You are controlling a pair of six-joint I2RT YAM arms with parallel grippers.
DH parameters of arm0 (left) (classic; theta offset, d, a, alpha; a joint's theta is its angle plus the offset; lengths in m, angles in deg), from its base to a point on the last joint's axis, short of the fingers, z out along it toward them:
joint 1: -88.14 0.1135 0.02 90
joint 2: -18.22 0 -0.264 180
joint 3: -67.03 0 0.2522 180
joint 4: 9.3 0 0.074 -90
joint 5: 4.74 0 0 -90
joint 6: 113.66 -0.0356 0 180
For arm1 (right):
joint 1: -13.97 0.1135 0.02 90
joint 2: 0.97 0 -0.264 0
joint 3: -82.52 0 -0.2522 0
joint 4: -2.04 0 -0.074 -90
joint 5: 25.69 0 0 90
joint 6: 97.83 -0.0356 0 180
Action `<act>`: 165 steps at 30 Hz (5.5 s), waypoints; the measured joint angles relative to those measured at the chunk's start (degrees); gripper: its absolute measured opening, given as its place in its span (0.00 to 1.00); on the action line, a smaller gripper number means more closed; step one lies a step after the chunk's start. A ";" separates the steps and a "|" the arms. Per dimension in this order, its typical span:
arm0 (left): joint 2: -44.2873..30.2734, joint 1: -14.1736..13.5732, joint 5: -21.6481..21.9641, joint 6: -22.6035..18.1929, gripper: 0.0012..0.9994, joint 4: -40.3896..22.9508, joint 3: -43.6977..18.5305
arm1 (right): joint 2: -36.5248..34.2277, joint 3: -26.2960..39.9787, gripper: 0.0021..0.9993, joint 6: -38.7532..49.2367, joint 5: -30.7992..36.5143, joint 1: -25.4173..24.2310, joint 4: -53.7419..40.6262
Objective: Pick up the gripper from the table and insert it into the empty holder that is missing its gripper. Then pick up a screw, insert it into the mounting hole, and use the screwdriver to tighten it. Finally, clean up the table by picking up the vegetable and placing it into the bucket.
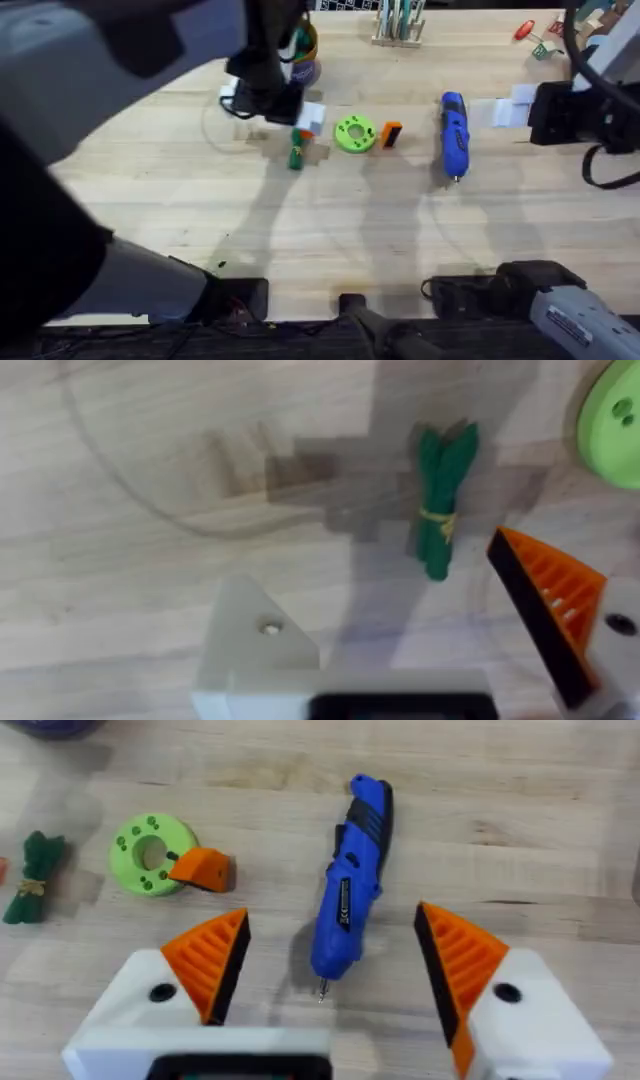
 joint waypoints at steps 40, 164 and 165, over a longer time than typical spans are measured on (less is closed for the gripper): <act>-12.27 -1.01 -0.84 1.47 0.93 7.01 -0.83 | 0.01 0.00 0.99 0.00 0.00 0.00 -0.04; 20.27 -1.01 8.00 -1.99 0.99 0.52 -11.36 | 0.02 0.02 0.99 0.00 0.00 0.00 -1.31; 21.29 -1.01 8.04 -2.03 0.99 0.99 -10.22 | 0.00 0.02 0.99 0.00 0.00 0.00 -1.30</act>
